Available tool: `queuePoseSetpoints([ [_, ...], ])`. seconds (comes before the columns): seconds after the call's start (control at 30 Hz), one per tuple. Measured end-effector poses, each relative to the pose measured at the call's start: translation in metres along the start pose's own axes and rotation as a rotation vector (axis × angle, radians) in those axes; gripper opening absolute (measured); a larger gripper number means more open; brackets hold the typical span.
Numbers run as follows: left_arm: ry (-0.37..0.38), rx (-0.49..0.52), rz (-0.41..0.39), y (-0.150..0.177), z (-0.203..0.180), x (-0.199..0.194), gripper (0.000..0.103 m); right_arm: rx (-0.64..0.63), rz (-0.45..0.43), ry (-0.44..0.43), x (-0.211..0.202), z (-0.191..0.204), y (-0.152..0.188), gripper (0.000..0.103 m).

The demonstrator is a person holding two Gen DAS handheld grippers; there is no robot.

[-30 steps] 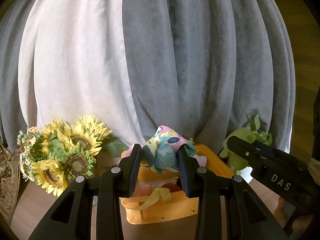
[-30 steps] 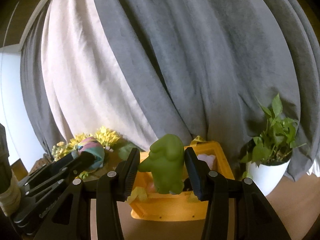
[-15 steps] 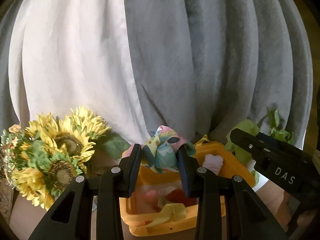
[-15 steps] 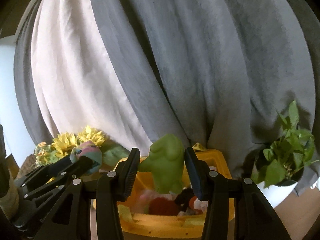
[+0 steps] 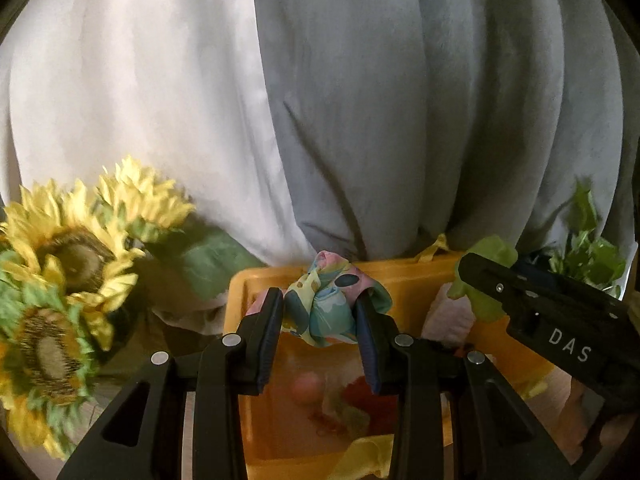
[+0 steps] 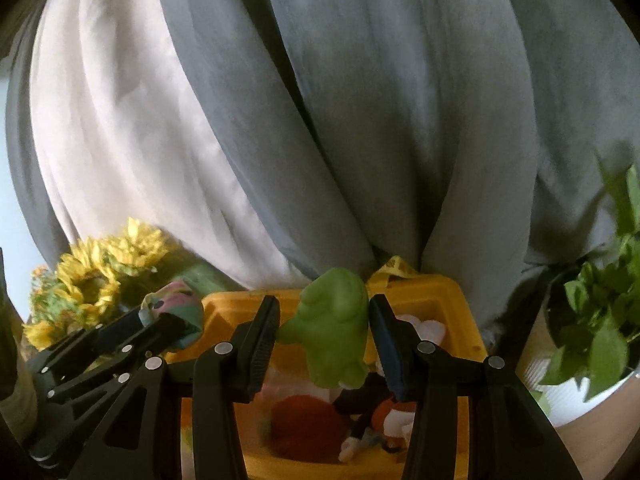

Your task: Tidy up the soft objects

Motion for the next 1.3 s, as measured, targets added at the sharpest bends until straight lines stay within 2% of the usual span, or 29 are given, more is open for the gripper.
queuePoseSetpoints([
  [0.33,0.02,0.004,0.098,0.018,-0.001,0.037,0.038,0.03,0.133,-0.029,0.044,-0.004,0.019,0.05],
  [0.47,0.012,-0.003,0.112,0.021,0.001,0.043,0.042,0.022,0.145,-0.008,0.048,-0.007,0.022,0.061],
  [0.7,-0.007,-0.015,0.127,0.024,0.001,0.037,0.047,-0.005,0.162,0.043,0.044,-0.015,0.029,0.061],
  [0.9,-0.048,-0.024,0.092,0.02,0.004,0.001,0.052,-0.027,0.165,0.077,0.023,-0.018,0.034,0.061],
  [1.1,-0.115,-0.02,0.032,0.019,0.005,-0.055,0.062,-0.045,0.114,0.083,-0.027,-0.011,0.032,0.061],
  [1.3,-0.14,0.0,-0.028,0.023,0.001,-0.116,0.073,-0.037,0.065,0.098,-0.086,-0.003,0.036,0.07],
])
Point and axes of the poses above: each gripper's, at about its wrist camera, not at the fingertips, and x roughly the way its jaws point, z to its left, y to its underside, the point moved 10 cm from there along x, roughly the way its jaws point, and after that the axes turned 4 degrees about -x, right-handed, at the moved point
